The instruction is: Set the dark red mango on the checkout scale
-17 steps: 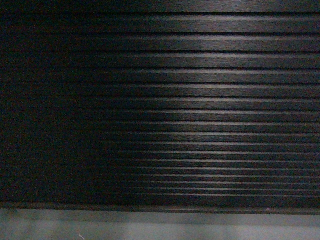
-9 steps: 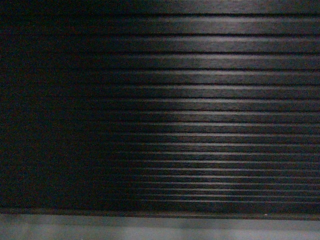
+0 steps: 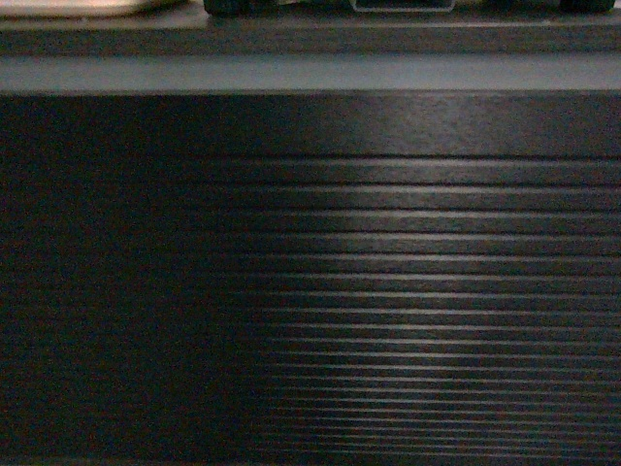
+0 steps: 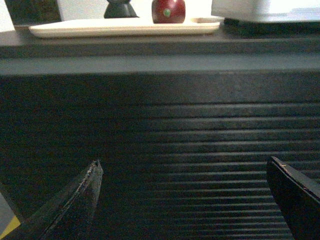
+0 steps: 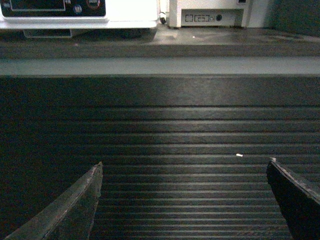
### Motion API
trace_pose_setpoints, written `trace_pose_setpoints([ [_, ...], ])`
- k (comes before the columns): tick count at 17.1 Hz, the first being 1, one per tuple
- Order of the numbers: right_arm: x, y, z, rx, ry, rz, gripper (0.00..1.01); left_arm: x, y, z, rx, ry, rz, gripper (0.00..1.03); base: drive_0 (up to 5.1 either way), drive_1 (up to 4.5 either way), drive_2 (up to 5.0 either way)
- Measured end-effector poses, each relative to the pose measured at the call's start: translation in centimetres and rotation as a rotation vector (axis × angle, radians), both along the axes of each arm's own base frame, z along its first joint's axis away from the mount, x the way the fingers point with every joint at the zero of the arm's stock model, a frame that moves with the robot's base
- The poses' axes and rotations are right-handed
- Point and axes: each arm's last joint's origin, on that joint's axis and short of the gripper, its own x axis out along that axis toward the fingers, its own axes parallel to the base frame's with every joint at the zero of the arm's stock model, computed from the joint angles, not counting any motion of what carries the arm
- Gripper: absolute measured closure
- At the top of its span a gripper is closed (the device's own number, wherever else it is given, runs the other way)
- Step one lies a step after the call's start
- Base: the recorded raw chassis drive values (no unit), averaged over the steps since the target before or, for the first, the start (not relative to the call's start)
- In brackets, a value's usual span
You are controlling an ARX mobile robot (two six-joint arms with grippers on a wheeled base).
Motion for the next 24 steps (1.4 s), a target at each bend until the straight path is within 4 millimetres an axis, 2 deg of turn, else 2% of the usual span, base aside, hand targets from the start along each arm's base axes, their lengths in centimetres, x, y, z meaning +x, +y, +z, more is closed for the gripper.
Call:
trace_pose_setpoints([
  [24,0.00,0.00,0.00,0.000,0.000,0.000,0.03,0.00,0.00,0.00,0.000,0.000,0.001,0.05,0.0,0.00,0.0],
])
